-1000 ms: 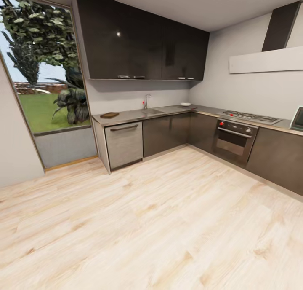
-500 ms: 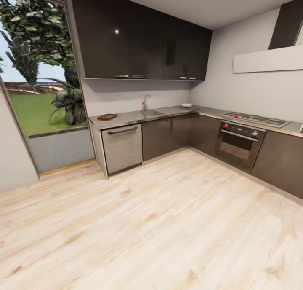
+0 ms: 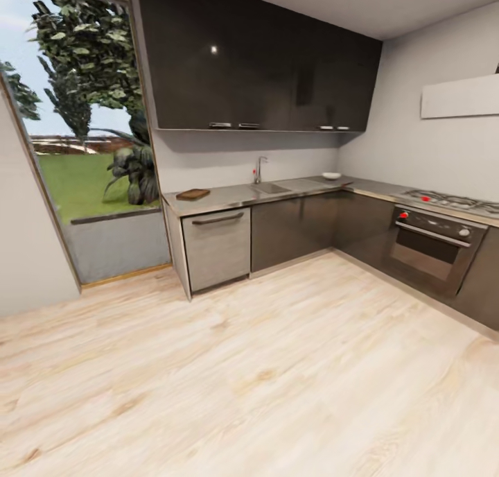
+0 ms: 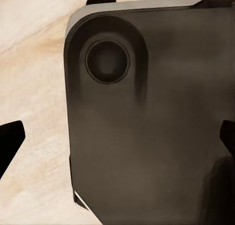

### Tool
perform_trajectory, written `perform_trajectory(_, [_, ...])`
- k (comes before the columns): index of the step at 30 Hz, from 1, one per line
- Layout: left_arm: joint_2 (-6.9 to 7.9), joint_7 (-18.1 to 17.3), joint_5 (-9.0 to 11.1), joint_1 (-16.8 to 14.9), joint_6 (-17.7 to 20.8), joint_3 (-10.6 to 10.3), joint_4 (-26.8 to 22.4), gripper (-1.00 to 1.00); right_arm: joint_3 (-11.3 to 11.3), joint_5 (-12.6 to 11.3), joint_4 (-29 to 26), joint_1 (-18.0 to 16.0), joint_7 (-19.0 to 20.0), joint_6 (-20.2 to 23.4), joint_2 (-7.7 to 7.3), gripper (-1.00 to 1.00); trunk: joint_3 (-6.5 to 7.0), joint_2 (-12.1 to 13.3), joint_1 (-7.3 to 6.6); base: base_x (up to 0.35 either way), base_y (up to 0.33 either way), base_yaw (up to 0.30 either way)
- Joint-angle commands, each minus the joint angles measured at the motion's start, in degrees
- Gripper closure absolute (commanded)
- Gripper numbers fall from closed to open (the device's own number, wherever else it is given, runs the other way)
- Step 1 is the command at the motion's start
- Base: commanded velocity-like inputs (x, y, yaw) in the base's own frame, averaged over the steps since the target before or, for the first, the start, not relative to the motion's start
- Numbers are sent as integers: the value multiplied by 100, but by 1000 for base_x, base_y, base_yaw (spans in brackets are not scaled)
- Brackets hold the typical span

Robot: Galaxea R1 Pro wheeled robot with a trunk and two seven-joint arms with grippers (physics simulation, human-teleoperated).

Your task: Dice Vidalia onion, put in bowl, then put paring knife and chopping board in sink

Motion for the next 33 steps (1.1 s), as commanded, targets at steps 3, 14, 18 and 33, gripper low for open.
perform_trajectory(3, [0,-1,7,1,-4,-3,-6,-100,-4,-2,-5,3,-2,-15,0,-100,-3,-2,4,343,-22,214])
perform_trajectory(14, [16,-1,7,1,-4,-4,-6,-100,-11,-2,-5,3,-2,-22,61,-100,-3,-2,4,343,-101,214])
perform_trajectory(18, [45,-1,7,1,-4,-4,-6,-100,-6,-2,-6,3,-2,-23,116,-100,-3,-2,4,343,-130,212])
perform_trajectory(33, [51,4,7,1,-4,-12,-6,-100,-4,-2,-5,3,-2,-311,131,-100,-3,-2,4,330,-164,170])
